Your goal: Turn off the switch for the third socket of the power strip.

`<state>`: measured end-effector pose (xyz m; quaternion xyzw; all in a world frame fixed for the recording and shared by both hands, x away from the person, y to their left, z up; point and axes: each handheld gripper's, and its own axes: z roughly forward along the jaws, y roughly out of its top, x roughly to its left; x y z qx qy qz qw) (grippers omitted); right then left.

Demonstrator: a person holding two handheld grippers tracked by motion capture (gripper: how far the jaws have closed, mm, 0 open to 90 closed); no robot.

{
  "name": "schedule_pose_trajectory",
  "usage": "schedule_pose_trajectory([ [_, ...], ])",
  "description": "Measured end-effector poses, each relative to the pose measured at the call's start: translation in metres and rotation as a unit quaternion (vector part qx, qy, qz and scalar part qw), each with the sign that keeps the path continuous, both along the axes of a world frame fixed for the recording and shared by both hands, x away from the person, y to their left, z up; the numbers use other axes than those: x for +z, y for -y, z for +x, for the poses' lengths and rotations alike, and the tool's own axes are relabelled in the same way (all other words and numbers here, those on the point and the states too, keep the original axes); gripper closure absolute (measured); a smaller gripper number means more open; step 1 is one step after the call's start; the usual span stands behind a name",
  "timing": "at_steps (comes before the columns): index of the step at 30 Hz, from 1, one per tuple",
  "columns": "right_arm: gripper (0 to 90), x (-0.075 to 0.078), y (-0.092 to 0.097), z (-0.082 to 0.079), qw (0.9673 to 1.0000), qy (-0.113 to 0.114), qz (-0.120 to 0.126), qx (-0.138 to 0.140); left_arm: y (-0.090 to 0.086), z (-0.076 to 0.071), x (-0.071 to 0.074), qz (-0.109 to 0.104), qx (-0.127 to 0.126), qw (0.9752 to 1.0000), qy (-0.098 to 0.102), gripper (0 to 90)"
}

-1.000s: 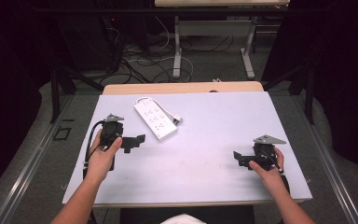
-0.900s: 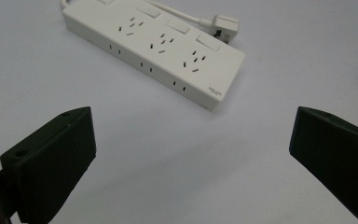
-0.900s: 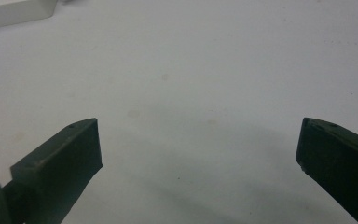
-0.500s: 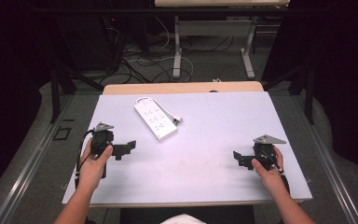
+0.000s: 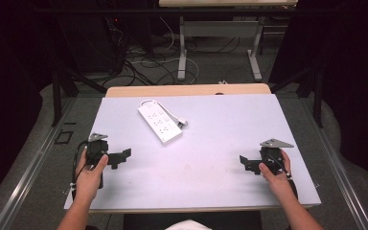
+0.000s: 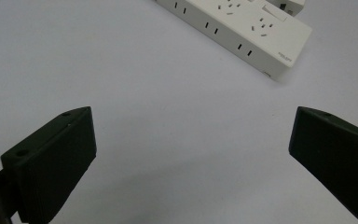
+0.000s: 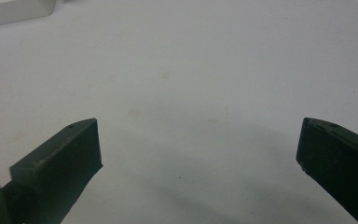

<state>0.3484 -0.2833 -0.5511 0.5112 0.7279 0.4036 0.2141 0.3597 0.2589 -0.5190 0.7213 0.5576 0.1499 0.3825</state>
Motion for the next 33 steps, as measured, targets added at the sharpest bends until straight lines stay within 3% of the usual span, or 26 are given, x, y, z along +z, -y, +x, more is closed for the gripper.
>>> schedule_pose_trajectory([
  [9, 0.0, -0.001, 0.000, 0.000, 1.0000, 0.000, -0.002, 0.002, -0.007, -0.002, -0.015, -0.009, 0.016, 0.9998, 0.001, 0.8],
  [14, 0.0, -0.001, 0.000, 0.001, 1.0000, 0.001, -0.005, 0.004, -0.012, -0.002, -0.020, 0.003, 0.021, 0.9998, 0.003, 0.9],
  [23, 0.0, -0.001, 0.000, 0.001, 1.0000, 0.000, -0.005, 0.004, -0.017, -0.003, -0.029, 0.000, 0.033, 0.9995, 0.003, 0.9],
  [33, 0.0, -0.002, -0.002, 0.001, 1.0000, -0.005, -0.003, 0.005, -0.018, -0.002, -0.036, 0.011, 0.025, 0.9996, -0.003, 1.4],
])
